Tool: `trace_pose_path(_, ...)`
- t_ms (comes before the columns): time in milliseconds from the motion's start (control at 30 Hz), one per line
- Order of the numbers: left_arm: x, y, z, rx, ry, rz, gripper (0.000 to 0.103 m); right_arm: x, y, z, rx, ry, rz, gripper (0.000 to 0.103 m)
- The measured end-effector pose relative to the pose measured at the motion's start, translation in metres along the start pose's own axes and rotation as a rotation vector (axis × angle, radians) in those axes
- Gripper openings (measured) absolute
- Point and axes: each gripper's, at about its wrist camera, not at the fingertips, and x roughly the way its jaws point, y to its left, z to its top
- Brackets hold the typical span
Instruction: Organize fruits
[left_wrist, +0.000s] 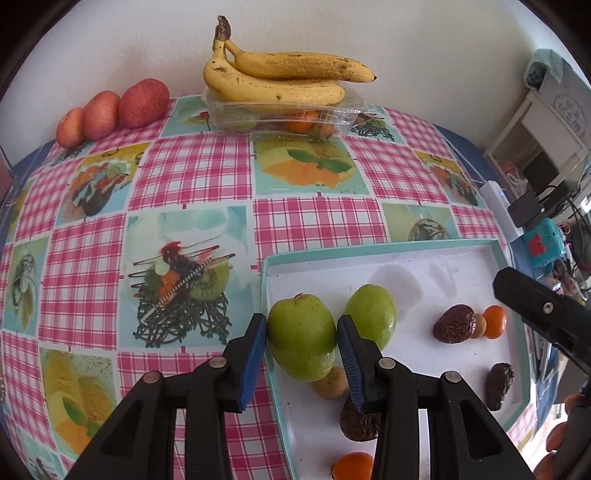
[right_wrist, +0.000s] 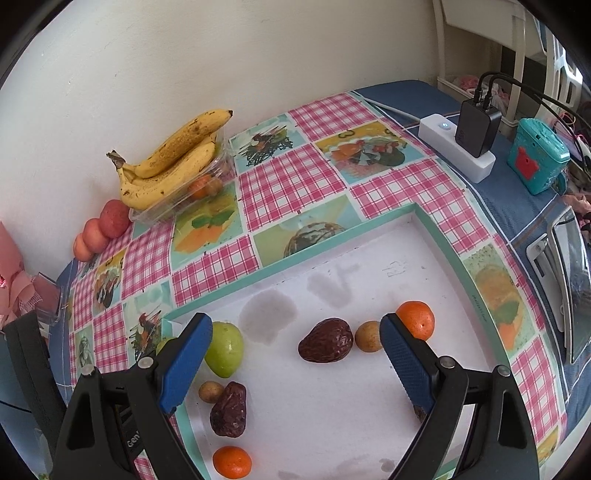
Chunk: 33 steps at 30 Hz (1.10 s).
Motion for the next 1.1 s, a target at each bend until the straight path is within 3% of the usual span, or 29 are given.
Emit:
trace_pose_path(567,-0.024,0.018,-0.011,-0.048,-0.005,0.019,0.043,-0.023,0.008,-0.013,-0.043,-0.04,-0.012,0.092)
trace_pose_path(733,-0.045,0.049,-0.022,-0.158,-0.043,0.079,0.073,-0.031,0.015,-0.03,-0.088,-0.042,-0.021,0.092)
trace_pose_path(767,-0.049,0.053,-0.026,-0.168,-0.046,0.091,0.077,-0.031,0.017,-0.035,-0.097,-0.038,-0.022,0.092)
trace_pose_path(833,-0.058,0.059,-0.033,-0.18,-0.062,0.113,0.094,-0.032,0.022,-0.045,-0.118,-0.027,-0.017,0.092)
trace_pose_path(900,-0.066,0.064,-0.041,-0.184,-0.081,0.144,0.103,-0.033,0.026,-0.057,-0.137,-0.017,-0.011,0.092)
trace_pose_path(1100,-0.101,0.078,-0.062,-0.177,-0.142,0.218,0.103,-0.041,0.038,-0.09,-0.185,0.0,0.009,0.092)
